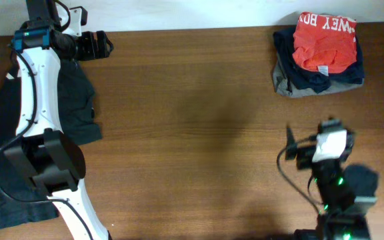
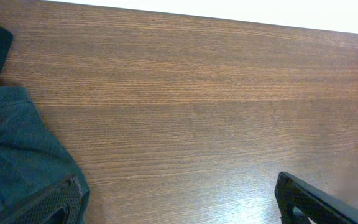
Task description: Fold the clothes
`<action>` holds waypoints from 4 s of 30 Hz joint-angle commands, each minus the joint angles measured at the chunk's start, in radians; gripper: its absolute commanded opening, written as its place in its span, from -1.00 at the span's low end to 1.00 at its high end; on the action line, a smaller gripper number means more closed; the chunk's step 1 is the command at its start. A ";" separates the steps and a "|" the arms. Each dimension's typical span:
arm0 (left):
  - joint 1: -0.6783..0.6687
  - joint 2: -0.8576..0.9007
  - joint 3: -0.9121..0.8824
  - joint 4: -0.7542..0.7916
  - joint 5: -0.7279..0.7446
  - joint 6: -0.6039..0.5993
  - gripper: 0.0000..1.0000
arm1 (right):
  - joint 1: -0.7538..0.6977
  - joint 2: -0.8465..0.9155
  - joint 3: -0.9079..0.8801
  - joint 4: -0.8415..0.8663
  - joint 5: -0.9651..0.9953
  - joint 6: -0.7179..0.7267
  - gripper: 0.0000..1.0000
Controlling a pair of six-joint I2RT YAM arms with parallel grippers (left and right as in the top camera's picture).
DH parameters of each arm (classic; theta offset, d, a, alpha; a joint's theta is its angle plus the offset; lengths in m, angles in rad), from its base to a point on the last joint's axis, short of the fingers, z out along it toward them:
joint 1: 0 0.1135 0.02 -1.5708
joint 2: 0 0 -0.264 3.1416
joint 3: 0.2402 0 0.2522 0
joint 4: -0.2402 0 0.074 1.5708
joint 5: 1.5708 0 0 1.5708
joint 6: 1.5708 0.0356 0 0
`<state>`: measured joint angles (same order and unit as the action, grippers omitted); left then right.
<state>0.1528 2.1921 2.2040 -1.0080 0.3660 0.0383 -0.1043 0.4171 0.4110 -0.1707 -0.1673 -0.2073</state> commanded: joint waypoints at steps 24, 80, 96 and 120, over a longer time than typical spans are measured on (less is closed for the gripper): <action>-0.001 0.009 0.008 0.001 0.000 0.019 0.98 | -0.008 -0.414 -0.372 0.033 -0.005 0.085 0.97; -0.231 -0.866 -0.751 0.479 -0.240 0.201 0.99 | -0.008 -0.413 -0.372 0.033 -0.005 0.085 0.97; -0.230 -1.489 -1.785 1.076 -0.241 0.157 0.99 | -0.008 -0.413 -0.372 0.033 -0.005 0.085 0.98; -0.142 -1.995 -2.195 1.052 -0.285 0.157 0.98 | -0.008 -0.413 -0.372 0.033 -0.005 0.085 0.97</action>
<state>-0.0006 0.2356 0.0128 0.0563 0.0887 0.2085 -0.1043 0.0128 0.0483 -0.1406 -0.1734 -0.1307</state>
